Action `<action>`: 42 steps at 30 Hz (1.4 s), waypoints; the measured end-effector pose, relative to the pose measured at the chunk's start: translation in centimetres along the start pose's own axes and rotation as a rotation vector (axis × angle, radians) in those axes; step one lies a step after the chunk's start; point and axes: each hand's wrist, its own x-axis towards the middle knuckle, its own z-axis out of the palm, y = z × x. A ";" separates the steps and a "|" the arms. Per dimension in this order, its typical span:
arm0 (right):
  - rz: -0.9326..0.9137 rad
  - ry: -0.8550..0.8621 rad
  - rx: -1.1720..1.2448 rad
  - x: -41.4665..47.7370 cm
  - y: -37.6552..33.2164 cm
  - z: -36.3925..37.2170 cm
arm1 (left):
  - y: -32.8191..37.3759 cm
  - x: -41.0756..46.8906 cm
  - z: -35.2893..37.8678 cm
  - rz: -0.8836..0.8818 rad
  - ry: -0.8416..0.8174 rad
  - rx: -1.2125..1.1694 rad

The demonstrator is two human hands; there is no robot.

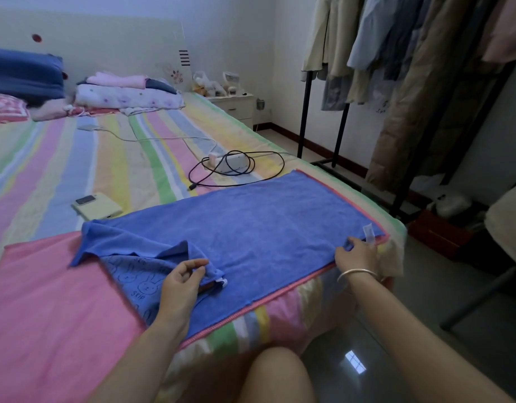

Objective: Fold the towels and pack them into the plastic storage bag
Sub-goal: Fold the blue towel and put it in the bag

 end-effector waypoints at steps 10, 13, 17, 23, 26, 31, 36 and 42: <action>-1.091 -0.070 0.077 -10.2 -6.4 2.6 | 1.2 -1.2 -2.2 -0.006 0.022 -0.099; -1.232 -0.167 0.039 -14.2 -7.0 4.1 | 1.2 -2.1 -4.2 0.027 0.068 -0.002; -1.130 -0.223 -0.037 -15.6 -7.8 5.4 | 1.2 -3.0 -6.0 0.055 0.071 0.074; -1.104 -0.337 -0.055 -16.4 -10.9 6.0 | 1.5 -3.9 -7.1 0.141 0.068 0.137; -0.899 -0.455 0.094 -16.3 -12.5 6.4 | 2.0 -4.3 -7.5 0.195 0.082 0.161; -0.807 -0.421 0.366 -17.9 -13.8 5.9 | 3.4 -5.5 -8.1 0.211 0.134 0.122; -1.344 -0.223 0.436 -21.8 -13.6 4.8 | 4.6 -6.0 -8.4 0.155 0.148 0.006; -1.280 -0.156 0.602 -24.1 -12.0 5.0 | 5.6 -7.4 -9.7 -0.053 0.024 -0.303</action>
